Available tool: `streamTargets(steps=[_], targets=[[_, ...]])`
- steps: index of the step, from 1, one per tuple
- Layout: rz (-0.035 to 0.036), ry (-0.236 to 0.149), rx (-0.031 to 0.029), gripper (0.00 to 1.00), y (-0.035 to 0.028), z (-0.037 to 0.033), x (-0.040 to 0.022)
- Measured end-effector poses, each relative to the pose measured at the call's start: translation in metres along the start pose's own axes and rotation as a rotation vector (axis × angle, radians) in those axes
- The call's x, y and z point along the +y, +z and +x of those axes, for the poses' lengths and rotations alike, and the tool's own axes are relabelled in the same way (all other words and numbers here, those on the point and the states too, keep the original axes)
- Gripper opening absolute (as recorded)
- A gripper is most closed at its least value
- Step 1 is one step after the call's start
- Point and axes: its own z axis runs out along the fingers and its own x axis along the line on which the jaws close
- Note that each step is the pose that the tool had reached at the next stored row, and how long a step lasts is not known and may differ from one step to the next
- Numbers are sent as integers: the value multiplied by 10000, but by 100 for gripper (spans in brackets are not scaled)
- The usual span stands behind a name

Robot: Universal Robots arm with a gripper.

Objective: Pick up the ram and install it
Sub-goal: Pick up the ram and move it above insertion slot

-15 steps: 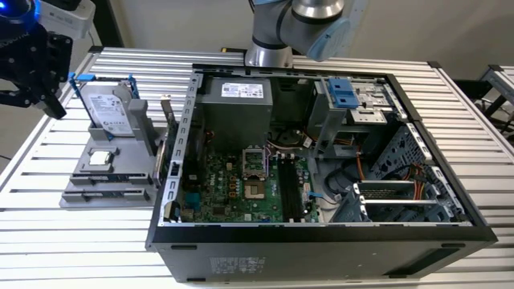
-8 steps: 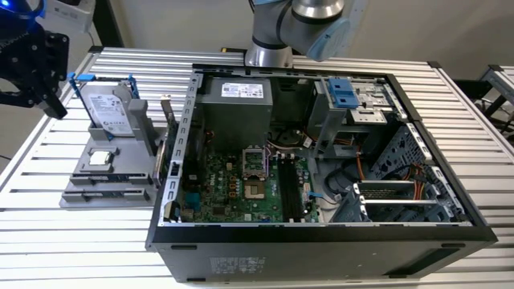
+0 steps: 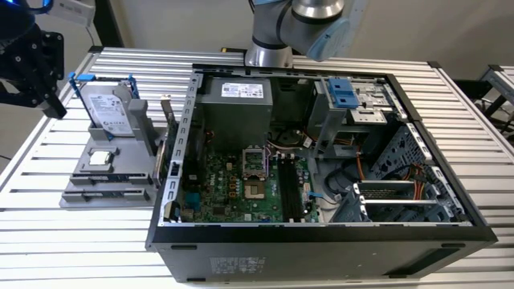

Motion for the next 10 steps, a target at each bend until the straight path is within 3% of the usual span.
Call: streamTargets(steps=[10], targets=[[-49,-1814,20,0,2,0,0]])
